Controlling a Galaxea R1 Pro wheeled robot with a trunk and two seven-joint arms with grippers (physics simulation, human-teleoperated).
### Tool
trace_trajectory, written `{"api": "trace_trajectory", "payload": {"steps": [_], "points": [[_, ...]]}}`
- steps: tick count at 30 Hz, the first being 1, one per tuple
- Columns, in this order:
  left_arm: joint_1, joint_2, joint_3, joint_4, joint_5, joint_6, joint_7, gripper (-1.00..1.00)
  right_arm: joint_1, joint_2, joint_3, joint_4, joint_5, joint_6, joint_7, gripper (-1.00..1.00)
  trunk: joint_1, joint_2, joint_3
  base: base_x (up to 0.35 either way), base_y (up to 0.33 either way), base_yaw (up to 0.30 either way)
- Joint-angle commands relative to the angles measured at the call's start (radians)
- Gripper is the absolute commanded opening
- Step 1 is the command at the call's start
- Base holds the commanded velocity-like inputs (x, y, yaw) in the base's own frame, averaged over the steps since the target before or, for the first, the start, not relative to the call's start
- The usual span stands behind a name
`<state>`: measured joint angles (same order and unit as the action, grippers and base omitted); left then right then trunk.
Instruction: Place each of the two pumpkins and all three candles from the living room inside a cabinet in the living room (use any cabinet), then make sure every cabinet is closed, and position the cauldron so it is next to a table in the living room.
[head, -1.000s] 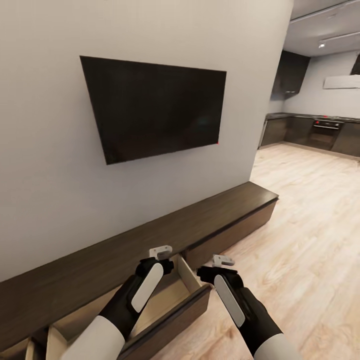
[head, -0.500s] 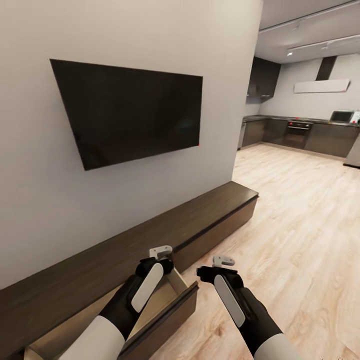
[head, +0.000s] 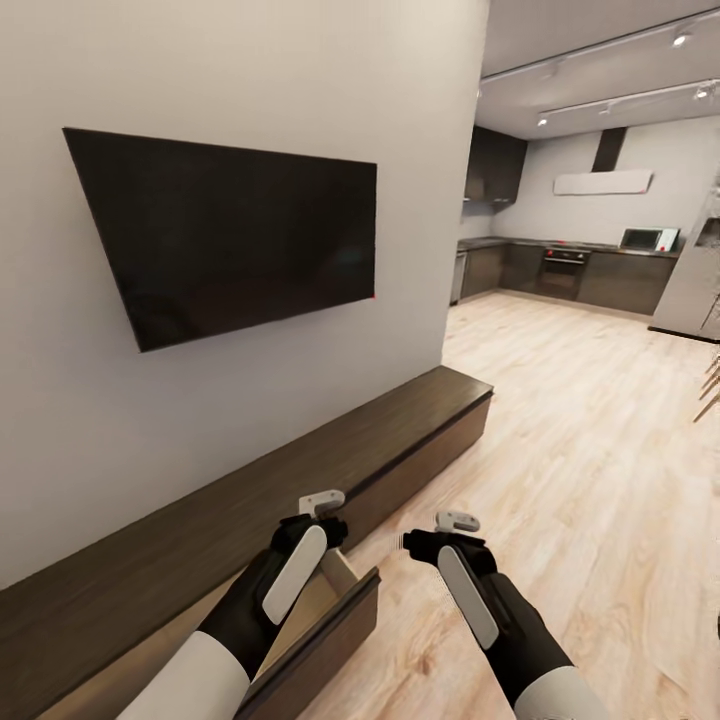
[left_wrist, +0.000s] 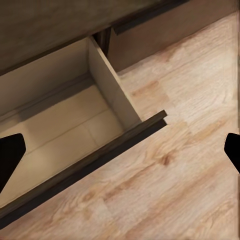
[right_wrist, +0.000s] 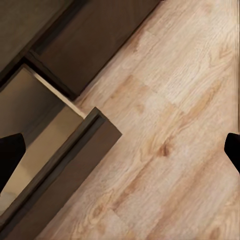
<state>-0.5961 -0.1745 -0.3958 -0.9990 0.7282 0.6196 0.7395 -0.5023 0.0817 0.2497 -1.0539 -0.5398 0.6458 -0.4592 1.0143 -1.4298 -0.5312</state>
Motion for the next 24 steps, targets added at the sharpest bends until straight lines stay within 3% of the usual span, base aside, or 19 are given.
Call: {"api": "trace_trajectory", "payload": {"steps": [1, 14, 24], "points": [[-0.001, 0.000, -0.001, -0.003, 0.009, 0.000, 0.009, 1.00, -0.001, 0.000, -0.003, -0.001, -0.010, 0.001, -0.010, 1.00, 0.000, -0.001, 0.000, 0.000, 0.000, -0.140], [-0.001, 0.000, -0.006, -0.009, 0.008, -0.003, 0.008, 1.00, -0.001, 0.000, -0.014, 0.000, -0.009, 0.002, -0.011, 1.00, 0.000, -0.001, 0.019, -0.073, -0.061, -0.141], [-0.001, 0.000, -0.006, -0.009, 0.008, -0.004, 0.009, 1.00, -0.001, 0.000, -0.076, 0.000, -0.011, 0.005, -0.010, 1.00, 0.000, -0.001, 0.030, -0.124, -0.098, -0.218]]}}
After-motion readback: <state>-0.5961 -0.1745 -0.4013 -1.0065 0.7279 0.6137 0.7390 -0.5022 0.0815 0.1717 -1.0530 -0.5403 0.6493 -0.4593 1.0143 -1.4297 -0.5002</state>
